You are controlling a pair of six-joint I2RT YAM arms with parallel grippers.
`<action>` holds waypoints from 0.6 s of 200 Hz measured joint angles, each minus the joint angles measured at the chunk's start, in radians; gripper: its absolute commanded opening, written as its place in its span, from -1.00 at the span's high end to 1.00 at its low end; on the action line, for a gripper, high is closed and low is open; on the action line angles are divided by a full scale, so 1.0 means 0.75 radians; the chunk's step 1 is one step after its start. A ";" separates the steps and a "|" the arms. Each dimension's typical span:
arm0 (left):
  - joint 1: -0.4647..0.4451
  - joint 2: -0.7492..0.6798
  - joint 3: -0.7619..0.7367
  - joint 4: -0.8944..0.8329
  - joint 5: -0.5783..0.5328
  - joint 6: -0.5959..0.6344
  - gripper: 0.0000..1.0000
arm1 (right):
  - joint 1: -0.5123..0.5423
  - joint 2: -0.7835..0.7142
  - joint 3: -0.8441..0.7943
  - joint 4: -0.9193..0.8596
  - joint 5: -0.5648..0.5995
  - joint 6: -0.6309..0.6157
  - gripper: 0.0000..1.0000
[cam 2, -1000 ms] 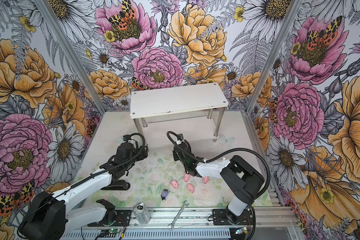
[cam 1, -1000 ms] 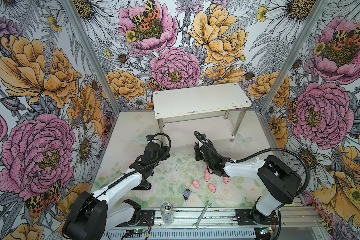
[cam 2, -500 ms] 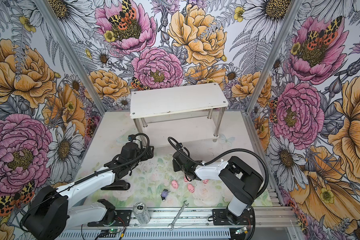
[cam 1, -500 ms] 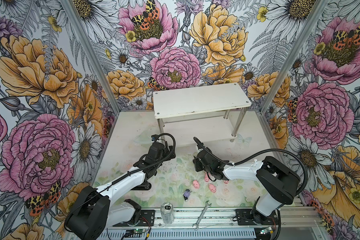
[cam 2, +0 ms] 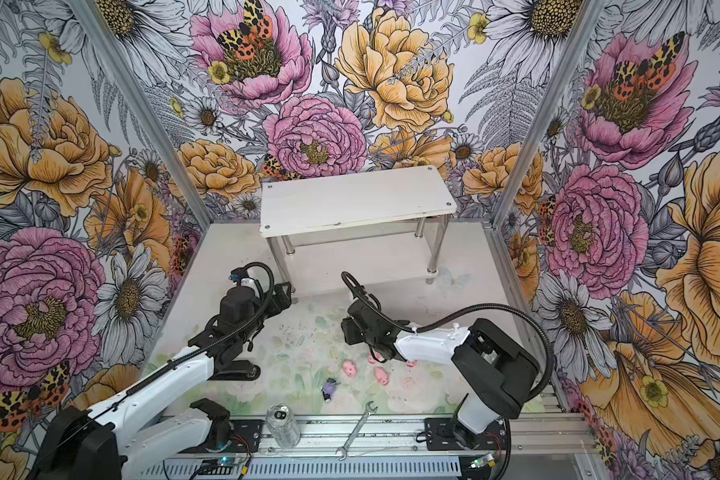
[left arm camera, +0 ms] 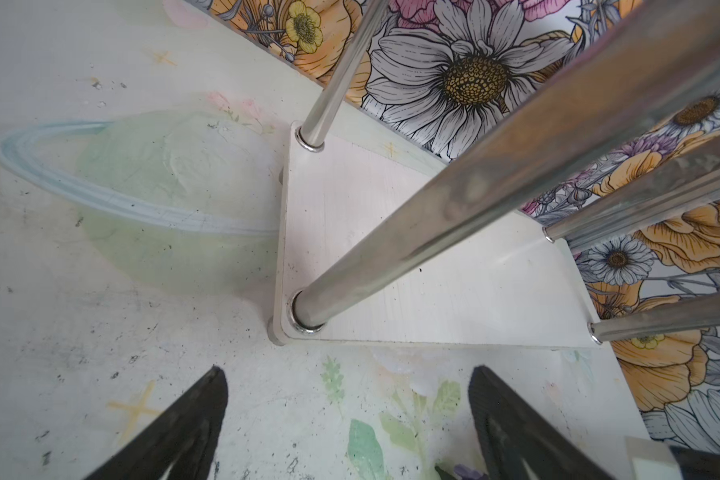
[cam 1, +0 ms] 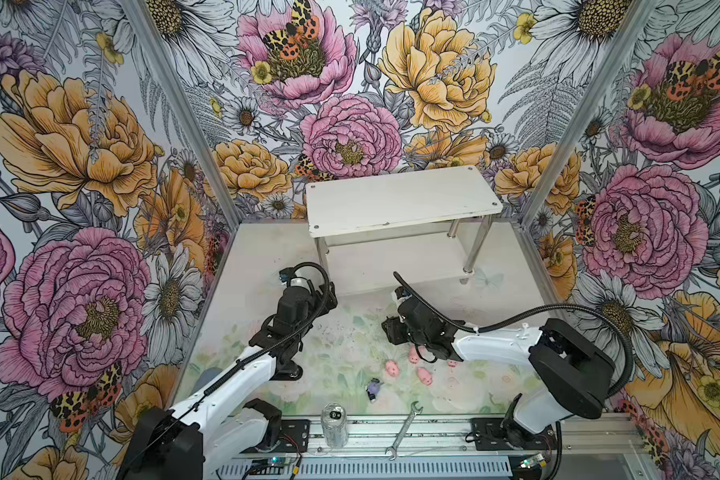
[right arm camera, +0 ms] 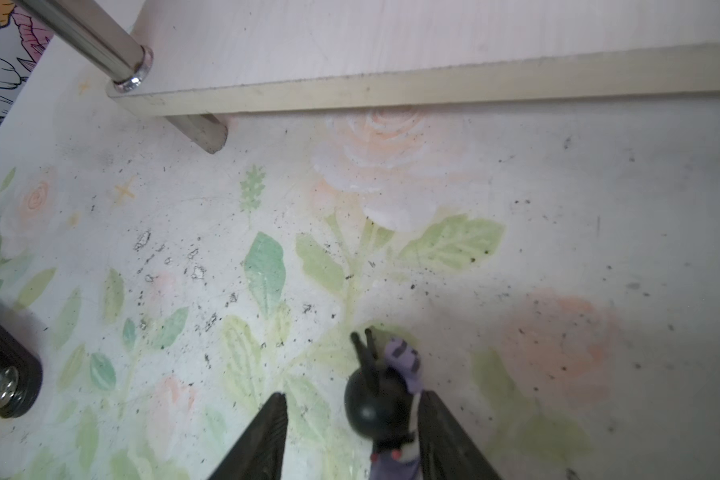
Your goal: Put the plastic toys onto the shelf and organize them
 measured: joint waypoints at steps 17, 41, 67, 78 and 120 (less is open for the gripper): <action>-0.010 -0.020 -0.005 -0.004 0.022 0.019 -0.55 | 0.000 -0.076 0.000 -0.053 -0.002 0.002 -0.01; -0.031 -0.039 -0.021 -0.004 0.041 0.027 -0.43 | 0.000 -0.111 0.000 -0.094 -0.017 0.021 0.16; -0.078 -0.035 -0.022 -0.004 0.065 0.056 -0.41 | 0.000 -0.094 0.000 -0.132 -0.031 0.049 0.22; -0.103 -0.028 -0.022 -0.003 0.071 0.063 -0.44 | -0.001 -0.085 0.000 -0.149 -0.031 0.055 0.21; -0.171 0.052 -0.022 0.031 0.098 0.055 -0.44 | -0.048 -0.049 0.000 -0.174 -0.036 0.056 0.02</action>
